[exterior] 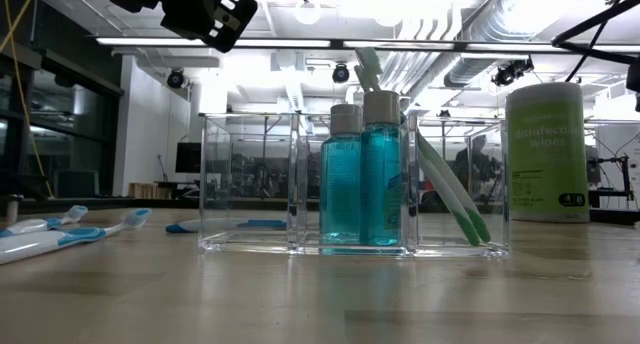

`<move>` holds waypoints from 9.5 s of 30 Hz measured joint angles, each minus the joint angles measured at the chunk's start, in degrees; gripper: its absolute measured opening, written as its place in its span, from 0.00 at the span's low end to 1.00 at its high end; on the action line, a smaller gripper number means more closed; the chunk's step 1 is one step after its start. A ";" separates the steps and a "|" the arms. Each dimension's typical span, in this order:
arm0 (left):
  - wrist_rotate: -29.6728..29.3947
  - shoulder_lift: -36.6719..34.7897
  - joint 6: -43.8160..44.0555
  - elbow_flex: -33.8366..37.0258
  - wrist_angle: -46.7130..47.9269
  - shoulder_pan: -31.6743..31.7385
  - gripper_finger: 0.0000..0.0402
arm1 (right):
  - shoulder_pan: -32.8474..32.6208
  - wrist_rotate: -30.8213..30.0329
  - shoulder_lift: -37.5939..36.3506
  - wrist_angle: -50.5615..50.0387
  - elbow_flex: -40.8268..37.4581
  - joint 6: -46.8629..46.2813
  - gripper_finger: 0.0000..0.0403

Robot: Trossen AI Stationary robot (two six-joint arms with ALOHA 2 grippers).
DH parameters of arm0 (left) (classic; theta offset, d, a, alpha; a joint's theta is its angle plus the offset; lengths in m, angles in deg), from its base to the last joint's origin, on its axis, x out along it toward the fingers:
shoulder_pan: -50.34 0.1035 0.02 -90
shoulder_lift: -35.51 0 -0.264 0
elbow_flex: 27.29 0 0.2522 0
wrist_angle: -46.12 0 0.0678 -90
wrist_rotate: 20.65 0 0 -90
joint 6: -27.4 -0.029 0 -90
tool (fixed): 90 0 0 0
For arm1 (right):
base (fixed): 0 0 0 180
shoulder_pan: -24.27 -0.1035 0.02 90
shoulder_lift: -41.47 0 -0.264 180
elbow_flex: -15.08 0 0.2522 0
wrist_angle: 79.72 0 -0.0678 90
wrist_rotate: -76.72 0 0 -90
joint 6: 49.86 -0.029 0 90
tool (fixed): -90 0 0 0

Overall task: Pick & Place toothbrushing station
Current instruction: Put the green toothbrush into the transparent organizer

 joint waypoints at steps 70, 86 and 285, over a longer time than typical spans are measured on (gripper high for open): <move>-0.02 -0.02 0.00 0.00 0.30 0.00 0.38 | -0.04 -2.96 -6.07 0.13 -0.11 10.65 0.02; -0.04 0.00 -1.85 0.02 -1.41 0.00 0.38 | -0.07 -25.37 -11.56 0.79 -0.02 29.67 0.02; -15.08 23.85 -3.37 -6.42 -66.39 3.56 0.01 | 7.65 -17.74 -21.35 19.55 0.07 93.05 0.34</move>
